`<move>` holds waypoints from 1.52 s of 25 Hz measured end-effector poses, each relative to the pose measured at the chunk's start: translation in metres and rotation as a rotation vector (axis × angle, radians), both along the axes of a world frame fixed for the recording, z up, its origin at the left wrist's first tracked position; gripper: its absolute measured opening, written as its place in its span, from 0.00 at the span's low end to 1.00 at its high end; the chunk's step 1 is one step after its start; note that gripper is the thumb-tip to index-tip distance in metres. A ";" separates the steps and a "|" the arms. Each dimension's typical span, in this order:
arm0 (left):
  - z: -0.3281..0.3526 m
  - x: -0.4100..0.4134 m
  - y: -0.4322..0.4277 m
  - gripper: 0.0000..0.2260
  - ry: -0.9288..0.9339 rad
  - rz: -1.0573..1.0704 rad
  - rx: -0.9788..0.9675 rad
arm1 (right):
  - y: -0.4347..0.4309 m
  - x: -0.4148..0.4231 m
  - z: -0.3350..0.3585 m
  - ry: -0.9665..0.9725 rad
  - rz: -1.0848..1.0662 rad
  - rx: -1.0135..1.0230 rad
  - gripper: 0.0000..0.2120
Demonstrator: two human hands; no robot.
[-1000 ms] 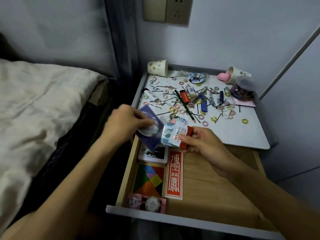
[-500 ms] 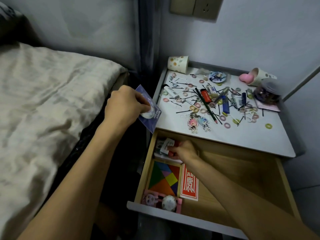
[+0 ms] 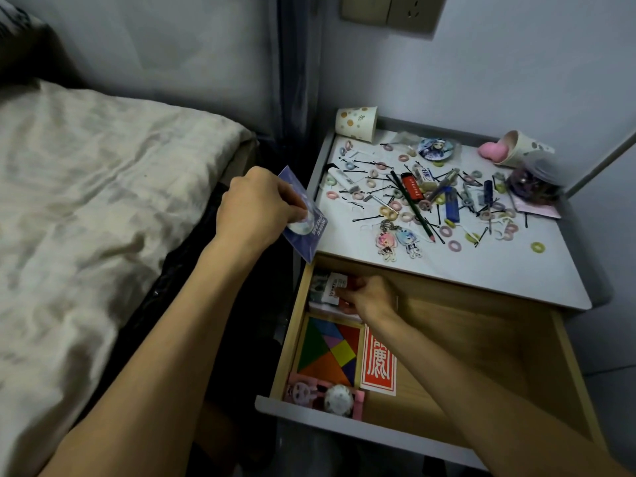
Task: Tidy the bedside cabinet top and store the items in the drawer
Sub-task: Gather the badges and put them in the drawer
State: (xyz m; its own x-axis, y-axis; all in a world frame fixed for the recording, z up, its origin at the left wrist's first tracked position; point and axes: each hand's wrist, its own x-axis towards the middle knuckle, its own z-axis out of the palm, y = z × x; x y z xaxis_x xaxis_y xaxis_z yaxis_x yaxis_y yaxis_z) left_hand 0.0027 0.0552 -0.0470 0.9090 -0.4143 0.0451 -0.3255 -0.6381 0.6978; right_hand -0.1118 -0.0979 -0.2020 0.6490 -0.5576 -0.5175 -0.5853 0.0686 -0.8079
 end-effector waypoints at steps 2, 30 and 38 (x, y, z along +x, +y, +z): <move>0.002 -0.002 -0.002 0.03 -0.008 0.000 0.008 | -0.004 -0.017 0.007 -0.052 -0.009 0.030 0.10; -0.001 -0.047 -0.033 0.27 0.461 -0.162 -0.264 | 0.004 -0.065 0.107 -0.465 -0.068 0.168 0.10; -0.032 -0.051 -0.035 0.13 0.032 -0.202 0.605 | -0.020 -0.110 0.061 -0.079 0.173 0.063 0.08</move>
